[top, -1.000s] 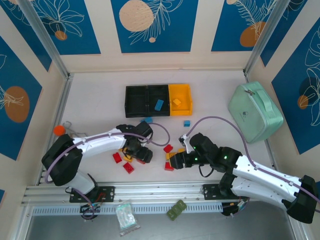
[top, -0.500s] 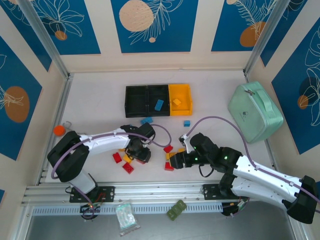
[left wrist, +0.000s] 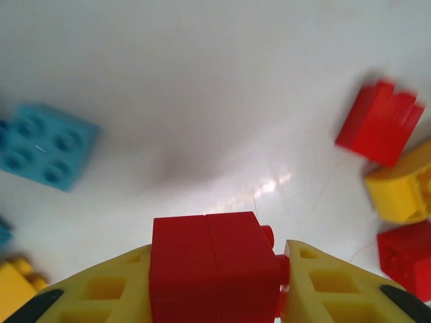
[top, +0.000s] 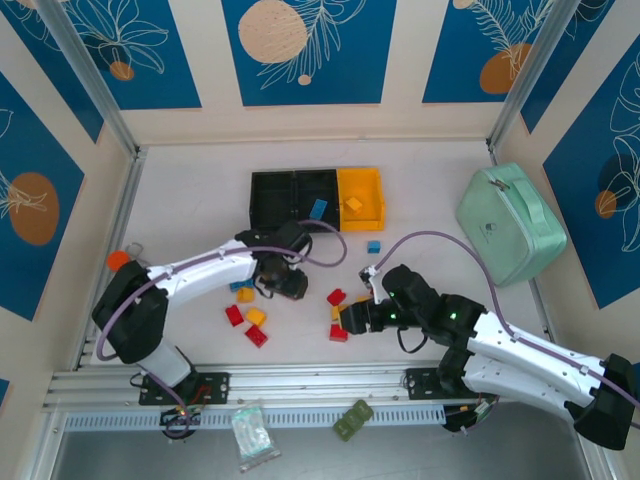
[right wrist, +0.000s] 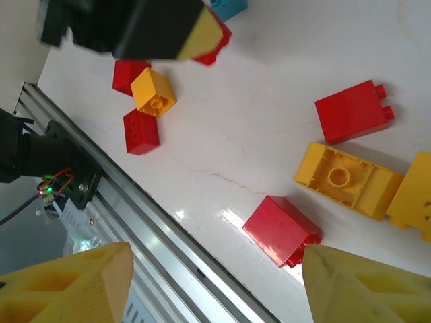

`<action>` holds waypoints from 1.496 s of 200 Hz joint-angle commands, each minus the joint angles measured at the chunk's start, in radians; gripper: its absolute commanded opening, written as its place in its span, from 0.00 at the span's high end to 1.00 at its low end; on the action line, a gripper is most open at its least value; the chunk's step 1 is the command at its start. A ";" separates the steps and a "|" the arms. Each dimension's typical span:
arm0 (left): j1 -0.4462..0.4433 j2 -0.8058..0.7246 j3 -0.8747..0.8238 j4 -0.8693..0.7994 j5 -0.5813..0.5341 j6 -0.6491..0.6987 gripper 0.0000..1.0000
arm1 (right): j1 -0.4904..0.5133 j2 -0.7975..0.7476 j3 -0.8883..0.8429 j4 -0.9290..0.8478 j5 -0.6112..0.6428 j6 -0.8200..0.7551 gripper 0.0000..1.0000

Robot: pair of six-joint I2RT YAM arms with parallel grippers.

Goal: Sort the legos into containers by color
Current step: Place the lego in the container.

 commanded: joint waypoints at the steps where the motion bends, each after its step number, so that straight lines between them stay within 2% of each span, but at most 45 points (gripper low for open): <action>1: 0.060 0.003 0.083 -0.058 -0.034 0.040 0.65 | -0.016 0.004 0.036 0.020 0.029 -0.003 0.33; 55: 0.207 0.095 0.268 -0.063 -0.056 0.060 0.65 | -0.052 0.023 0.041 0.039 0.037 0.016 0.33; 123: 0.309 0.337 0.517 -0.088 -0.077 0.079 0.65 | -0.055 0.025 0.044 0.026 0.048 0.034 0.33; 183: 0.328 0.506 0.687 -0.125 -0.129 0.099 0.65 | -0.055 0.022 0.034 0.026 0.051 0.039 0.33; 250: 0.344 0.565 0.720 -0.108 -0.147 0.090 0.63 | -0.056 0.016 0.023 0.019 0.051 0.042 0.33; 271: 0.344 0.569 0.727 -0.104 -0.139 0.088 0.60 | -0.058 0.007 0.015 0.017 0.054 0.044 0.33; 299: 0.344 0.564 0.730 -0.111 -0.131 0.083 0.45 | -0.062 0.007 0.016 0.014 0.056 0.042 0.33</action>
